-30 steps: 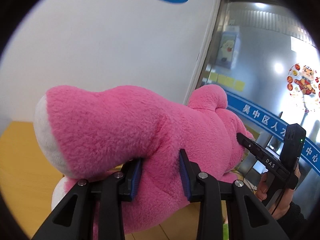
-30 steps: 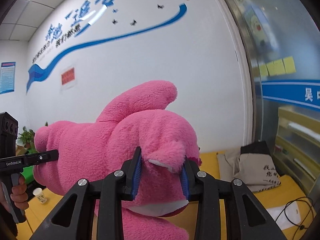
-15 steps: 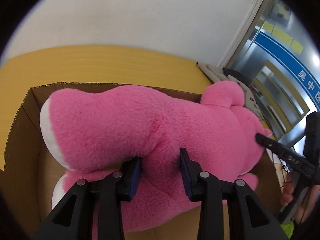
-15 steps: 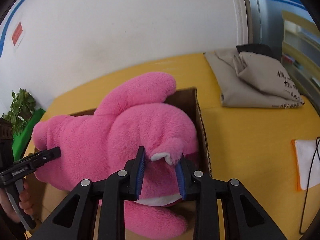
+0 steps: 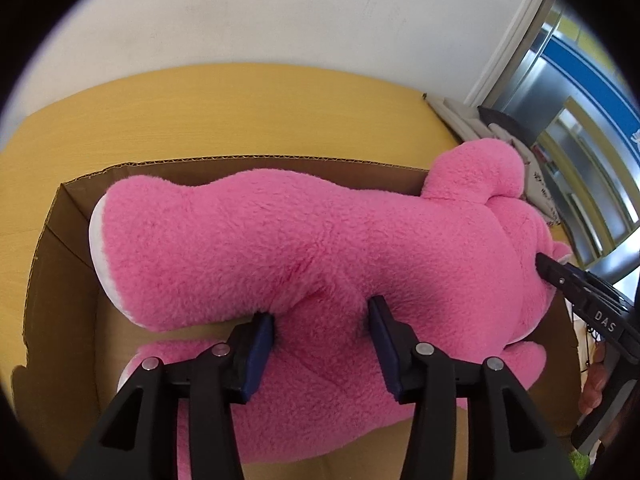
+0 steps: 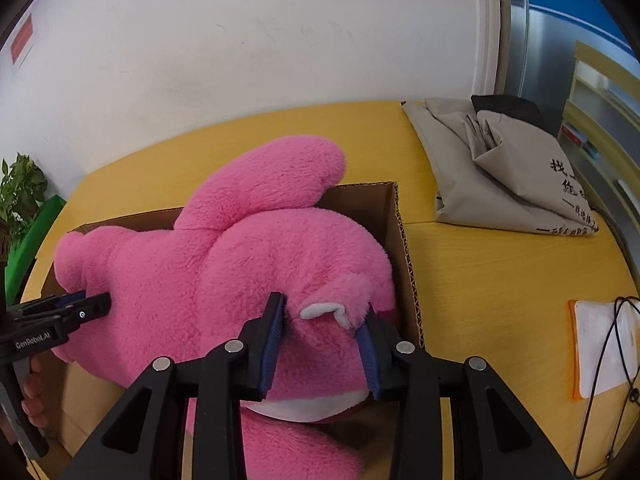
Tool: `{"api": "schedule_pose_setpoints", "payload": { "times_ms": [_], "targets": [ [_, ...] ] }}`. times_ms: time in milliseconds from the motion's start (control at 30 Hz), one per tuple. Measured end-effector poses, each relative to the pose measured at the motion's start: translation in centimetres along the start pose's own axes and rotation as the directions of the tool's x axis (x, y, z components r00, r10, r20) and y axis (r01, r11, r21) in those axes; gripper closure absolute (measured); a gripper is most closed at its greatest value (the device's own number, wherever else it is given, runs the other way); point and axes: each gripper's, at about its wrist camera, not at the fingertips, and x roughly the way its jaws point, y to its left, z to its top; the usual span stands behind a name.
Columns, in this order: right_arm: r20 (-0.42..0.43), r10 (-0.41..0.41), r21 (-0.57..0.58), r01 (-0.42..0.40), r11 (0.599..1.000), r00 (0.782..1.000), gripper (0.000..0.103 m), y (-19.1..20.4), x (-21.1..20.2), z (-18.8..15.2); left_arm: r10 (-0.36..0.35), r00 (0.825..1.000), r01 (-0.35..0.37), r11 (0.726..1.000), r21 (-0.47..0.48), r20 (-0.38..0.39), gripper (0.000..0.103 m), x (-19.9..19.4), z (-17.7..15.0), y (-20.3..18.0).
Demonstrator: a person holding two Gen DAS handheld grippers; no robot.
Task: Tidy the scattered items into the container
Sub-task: 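Lower the pink bear into the box and open both grippers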
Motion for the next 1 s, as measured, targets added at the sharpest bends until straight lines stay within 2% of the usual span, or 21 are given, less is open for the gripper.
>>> {"api": "schedule_pose_setpoints", "payload": {
  "times_ms": [167, 233, 300, 400, 433, 467, 500, 600, 667, 700, 767, 867, 933, 1000],
  "targets": [
    [-0.059, 0.001, 0.043, 0.002, 0.999, 0.998, 0.071, 0.8, -1.1, -0.2, 0.045, 0.999, -0.045, 0.999, 0.003, -0.021, 0.053, 1.5, 1.1, -0.3],
    [-0.046, -0.026, 0.002, 0.026, 1.0, 0.999, 0.072, 1.9, -2.1, -0.5, 0.036, 0.999, -0.036, 0.999, 0.0, -0.014, 0.051, 1.7, 1.1, -0.1],
    [-0.054, -0.059, -0.017, 0.059, 0.998, 0.997, 0.071, 1.7, -1.3, -0.5, 0.038, 0.999, -0.038, 0.999, 0.019, -0.002, 0.049, 1.5, 0.8, -0.4],
    [-0.057, -0.032, 0.054, 0.035, 0.998, 0.998, 0.06, 0.0, -0.3, -0.5, 0.055, 0.998, -0.056, 0.997, 0.059, 0.017, 0.04, 0.2, 0.2, -0.4],
    [-0.056, -0.035, 0.062, 0.038, 0.997, 0.998, 0.053, -0.3, -0.3, -0.5, 0.052, 0.999, -0.053, 0.996, 0.068, 0.013, 0.038, -0.5, 0.1, -0.1],
    [-0.054, -0.046, 0.055, 0.049, 0.997, 0.997, 0.036, -0.4, -0.5, -0.6, 0.043, 0.999, -0.043, 0.996, 0.073, -0.002, 0.038, -1.4, -0.2, 0.3],
    [-0.049, -0.065, 0.046, 0.067, 0.997, 0.997, 0.026, -0.7, -0.9, -0.7, 0.034, 0.999, -0.032, 0.997, 0.068, -0.018, 0.038, -2.5, -0.5, 1.0],
    [-0.053, 0.091, 0.073, -0.087, 0.994, 0.994, 0.015, -2.0, -3.3, -2.3, 0.087, 0.996, -0.086, 0.995, 0.055, -0.009, 0.04, -6.1, -2.5, 3.1],
    [-0.045, 0.209, 0.08, -0.205, 0.976, 0.977, 0.005, -2.6, -5.6, -4.1, 0.116, 0.993, -0.116, 0.991, 0.065, 0.007, 0.04, -8.8, -5.1, 4.8],
    [-0.053, 0.26, 0.051, -0.257, 0.965, 0.964, 0.004, -2.5, -7.0, -5.5, 0.125, 0.992, -0.125, 0.99, 0.067, 0.008, 0.04, -9.9, -6.8, 5.7],
    [-0.081, 0.277, -0.004, -0.278, 0.96, 0.957, 0.004, -1.8, -8.7, -7.7, 0.125, 0.992, -0.124, 0.99, 0.068, -0.015, 0.04, -10.8, -9.4, 6.8],
    [-0.167, 0.308, -0.077, -0.324, 0.943, 0.937, 0.004, 0.0, -9.4, -11.1, 0.138, 0.988, -0.132, 0.989, 0.071, -0.076, 0.04, -10.9, -13.5, 8.0],
    [-0.216, 0.296, -0.125, -0.327, 0.937, 0.931, 0.004, 1.1, -9.4, -12.7, 0.105, 0.987, -0.096, 0.992, 0.08, -0.119, 0.044, -10.5, -15.5, 7.6],
    [-0.232, 0.287, -0.103, -0.317, 0.943, 0.929, 0.004, 1.0, -9.1, -13.6, 0.113, 0.983, -0.097, 0.989, 0.112, -0.144, 0.045, -10.5, -17.0, 6.6]
  ]
}}
